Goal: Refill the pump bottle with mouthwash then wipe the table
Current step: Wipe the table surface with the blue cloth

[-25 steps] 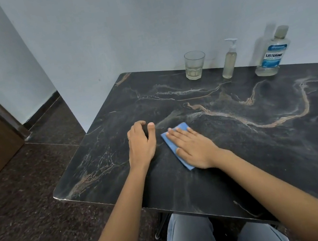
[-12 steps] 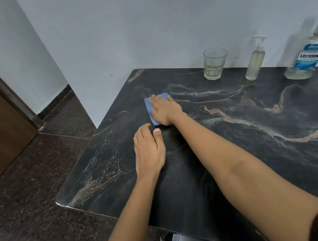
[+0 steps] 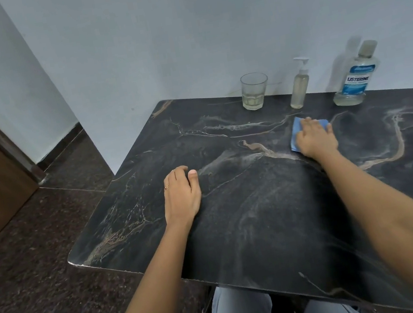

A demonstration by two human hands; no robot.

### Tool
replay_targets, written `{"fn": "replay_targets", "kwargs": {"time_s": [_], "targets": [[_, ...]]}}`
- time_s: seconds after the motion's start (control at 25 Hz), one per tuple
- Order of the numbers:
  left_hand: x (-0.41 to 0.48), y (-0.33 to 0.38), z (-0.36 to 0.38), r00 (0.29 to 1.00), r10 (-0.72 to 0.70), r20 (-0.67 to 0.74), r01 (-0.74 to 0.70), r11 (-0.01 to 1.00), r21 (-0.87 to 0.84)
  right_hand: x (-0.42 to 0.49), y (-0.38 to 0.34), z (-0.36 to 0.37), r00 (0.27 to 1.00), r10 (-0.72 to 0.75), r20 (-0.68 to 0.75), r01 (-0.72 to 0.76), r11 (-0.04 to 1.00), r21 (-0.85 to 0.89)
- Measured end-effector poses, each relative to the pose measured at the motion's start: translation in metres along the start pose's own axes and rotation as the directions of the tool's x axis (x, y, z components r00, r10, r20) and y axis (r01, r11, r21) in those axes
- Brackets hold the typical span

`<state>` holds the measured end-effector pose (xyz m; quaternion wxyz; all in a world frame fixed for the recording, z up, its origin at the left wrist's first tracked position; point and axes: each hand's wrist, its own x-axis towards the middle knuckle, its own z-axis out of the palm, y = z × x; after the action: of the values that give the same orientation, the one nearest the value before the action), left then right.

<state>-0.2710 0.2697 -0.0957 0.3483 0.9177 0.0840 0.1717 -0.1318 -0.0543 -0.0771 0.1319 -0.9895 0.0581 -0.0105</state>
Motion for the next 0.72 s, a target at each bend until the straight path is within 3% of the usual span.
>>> {"fn": "replay_targets", "kwargs": {"time_s": [0.24, 0.44, 0.52, 0.6, 0.72], "targets": [[-0.009, 0.008, -0.007, 0.993, 0.084, 0.078, -0.081, 0.996, -0.035, -0.081, 0.1, -0.028, 0.972, 0.232, -0.027, -0.231, 0.972, 0.033], [-0.017, 0.013, -0.01, 0.989, 0.096, 0.111, -0.091, 0.995, -0.046, -0.178, 0.094, -0.028, 0.949, 0.312, -0.045, -0.313, 0.95, -0.002], [-0.024, 0.016, -0.011, 0.99, 0.086, 0.112, -0.077, 0.994, -0.082, -0.221, 0.064, -0.021, 0.976, 0.218, -0.022, -0.219, 0.975, -0.037], [-0.033, 0.018, -0.013, 0.989, 0.088, 0.12, -0.075, 0.992, -0.103, -0.262, 0.021, -0.004, 1.0, 0.014, -0.007, -0.014, 0.998, -0.063], [-0.049, 0.023, -0.018, 0.991, 0.068, 0.115, -0.051, 0.988, -0.144, -0.302, -0.054, 0.024, 0.945, -0.326, 0.01, 0.326, 0.944, -0.042]]}}
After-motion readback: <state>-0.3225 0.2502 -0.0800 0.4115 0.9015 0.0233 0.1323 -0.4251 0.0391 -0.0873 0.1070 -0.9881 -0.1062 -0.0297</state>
